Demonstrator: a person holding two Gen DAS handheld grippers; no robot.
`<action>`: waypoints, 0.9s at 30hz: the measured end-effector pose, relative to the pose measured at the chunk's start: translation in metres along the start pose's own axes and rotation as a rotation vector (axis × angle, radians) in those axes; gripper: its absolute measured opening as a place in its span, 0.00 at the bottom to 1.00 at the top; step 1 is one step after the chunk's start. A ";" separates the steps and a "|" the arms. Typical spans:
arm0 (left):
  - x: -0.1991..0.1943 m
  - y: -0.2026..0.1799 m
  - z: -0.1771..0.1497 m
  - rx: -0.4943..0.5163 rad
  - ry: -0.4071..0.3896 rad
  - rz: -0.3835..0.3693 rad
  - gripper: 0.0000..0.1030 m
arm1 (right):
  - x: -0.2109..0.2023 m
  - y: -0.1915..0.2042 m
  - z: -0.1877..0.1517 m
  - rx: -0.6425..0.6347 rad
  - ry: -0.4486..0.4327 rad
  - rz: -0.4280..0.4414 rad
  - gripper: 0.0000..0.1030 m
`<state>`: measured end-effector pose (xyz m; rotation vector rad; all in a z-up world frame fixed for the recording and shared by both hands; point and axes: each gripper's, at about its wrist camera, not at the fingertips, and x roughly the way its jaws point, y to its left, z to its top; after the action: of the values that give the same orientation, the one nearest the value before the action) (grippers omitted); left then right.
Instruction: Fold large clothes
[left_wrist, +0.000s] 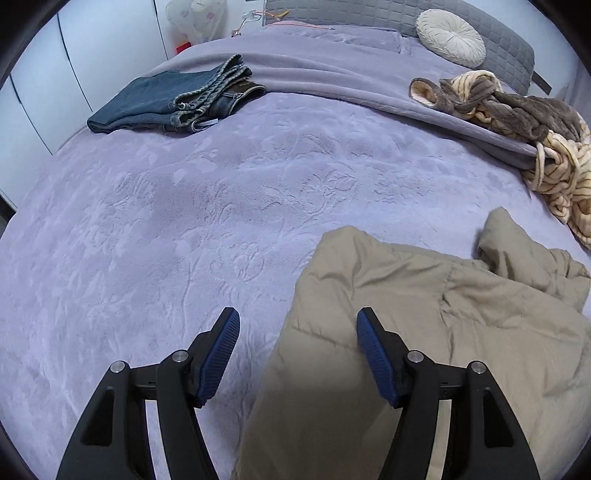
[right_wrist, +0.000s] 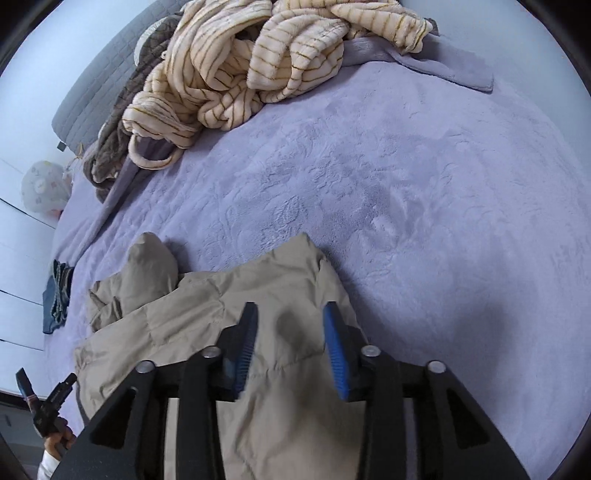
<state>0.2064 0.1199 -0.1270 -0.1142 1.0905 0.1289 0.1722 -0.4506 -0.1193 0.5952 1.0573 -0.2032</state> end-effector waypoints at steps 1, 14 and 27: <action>-0.008 -0.001 -0.006 0.011 0.000 -0.005 0.66 | -0.008 0.001 -0.007 0.003 -0.003 0.013 0.46; -0.086 -0.009 -0.099 0.045 0.034 -0.060 0.97 | -0.055 -0.007 -0.104 0.099 0.116 0.124 0.64; -0.099 -0.010 -0.153 0.015 0.163 -0.101 1.00 | -0.058 -0.021 -0.162 0.196 0.209 0.176 0.83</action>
<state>0.0291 0.0818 -0.1083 -0.1677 1.2456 0.0208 0.0117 -0.3855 -0.1337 0.8975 1.1867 -0.0917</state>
